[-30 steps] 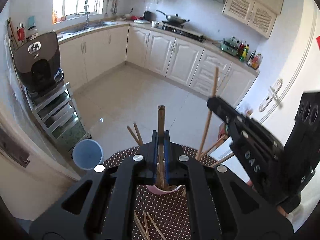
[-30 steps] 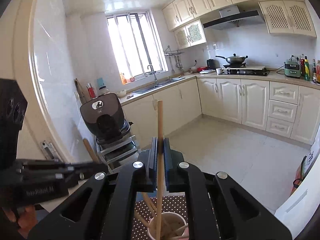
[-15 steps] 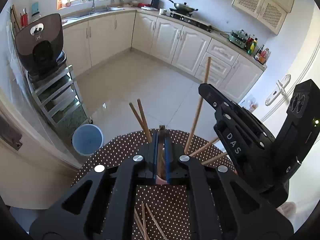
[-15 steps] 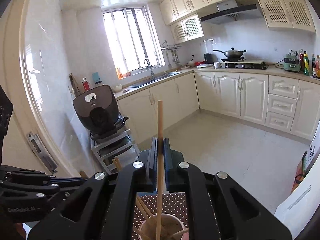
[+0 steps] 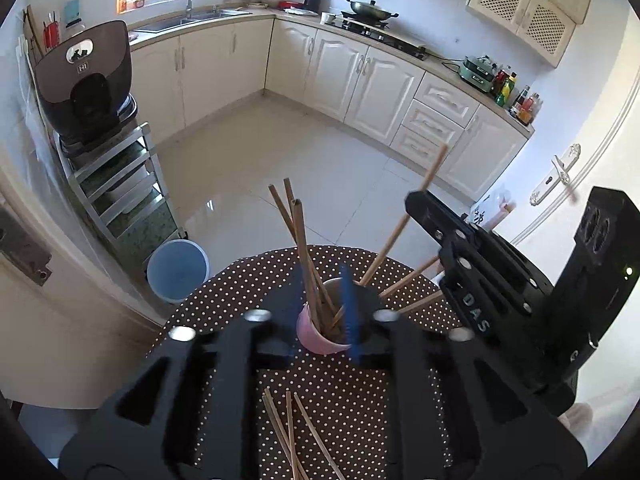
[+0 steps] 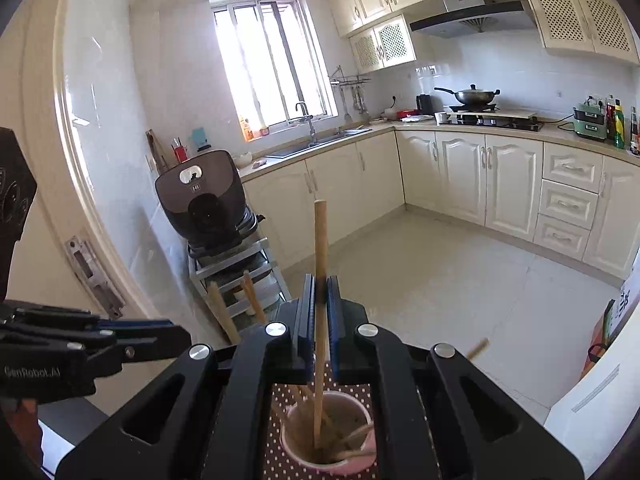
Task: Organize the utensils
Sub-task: 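Open the left tool over the pink cup while the right tool opens too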
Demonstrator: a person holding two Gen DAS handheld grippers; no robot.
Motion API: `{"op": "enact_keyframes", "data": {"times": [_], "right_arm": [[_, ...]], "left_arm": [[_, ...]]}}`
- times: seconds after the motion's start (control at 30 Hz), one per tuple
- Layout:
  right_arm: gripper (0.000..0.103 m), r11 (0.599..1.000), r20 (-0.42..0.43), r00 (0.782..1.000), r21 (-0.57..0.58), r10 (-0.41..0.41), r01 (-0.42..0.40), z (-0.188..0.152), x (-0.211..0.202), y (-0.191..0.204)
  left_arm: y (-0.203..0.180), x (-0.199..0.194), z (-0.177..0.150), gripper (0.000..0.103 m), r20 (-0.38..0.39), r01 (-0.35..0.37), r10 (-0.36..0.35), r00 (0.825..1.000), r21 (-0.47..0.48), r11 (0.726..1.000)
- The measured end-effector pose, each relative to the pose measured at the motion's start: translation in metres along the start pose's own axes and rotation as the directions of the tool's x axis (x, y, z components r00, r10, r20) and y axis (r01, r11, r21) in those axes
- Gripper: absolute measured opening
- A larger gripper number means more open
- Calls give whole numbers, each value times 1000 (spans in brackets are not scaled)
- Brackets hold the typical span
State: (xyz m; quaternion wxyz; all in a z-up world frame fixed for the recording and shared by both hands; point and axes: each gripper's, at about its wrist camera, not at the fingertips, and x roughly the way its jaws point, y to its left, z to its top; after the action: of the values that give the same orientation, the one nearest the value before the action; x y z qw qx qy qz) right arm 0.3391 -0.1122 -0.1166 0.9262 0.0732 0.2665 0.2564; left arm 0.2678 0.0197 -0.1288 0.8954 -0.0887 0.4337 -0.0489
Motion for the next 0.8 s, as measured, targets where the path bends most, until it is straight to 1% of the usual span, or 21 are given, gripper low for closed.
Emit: {"op": "enact_keyframes", "data": {"times": [0.03, 0.07, 0.23, 0.3, 0.4, 0.57, 0.73, 0.77, 0.8], "right_arm": [[5, 1000, -5, 1000, 2, -1, 1, -1, -3, 0], [5, 1000, -7, 1000, 3, -3, 3, -3, -7, 1], [5, 1000, -31, 1000, 3, -4, 4, -13, -19, 8], [5, 1000, -47, 999, 6, -7, 8, -19, -22, 10], [6, 1000, -75, 997, 5, -15, 15, -29, -25, 16], [7, 999, -124, 992, 19, -32, 35, -46, -29, 25], [8, 998, -138, 989, 40, -52, 58, -54, -39, 32], [9, 997, -144, 988, 48, -56, 64, -54, -41, 34], [14, 996, -149, 987, 57, -58, 67, -56, -43, 34]], "left_arm": [[0, -3, -2, 53, 10, 0, 0, 1000, -6, 1000], [1, -5, -4, 55, 23, 1, -1, 1000, -10, 1000], [2, -14, -13, 55, 33, -28, 27, 999, 6, 1000], [5, -16, -16, 59, 24, -27, 27, 999, -3, 1000], [8, -21, -25, 62, 22, -37, 37, 999, -3, 999], [16, -32, -38, 64, 16, -47, 47, 999, 3, 999], [22, -42, -49, 67, 18, -50, 50, 999, 6, 999], [23, -44, -51, 68, 17, -50, 49, 999, 5, 999], [25, -45, -53, 69, 17, -45, 45, 999, 4, 999]]}}
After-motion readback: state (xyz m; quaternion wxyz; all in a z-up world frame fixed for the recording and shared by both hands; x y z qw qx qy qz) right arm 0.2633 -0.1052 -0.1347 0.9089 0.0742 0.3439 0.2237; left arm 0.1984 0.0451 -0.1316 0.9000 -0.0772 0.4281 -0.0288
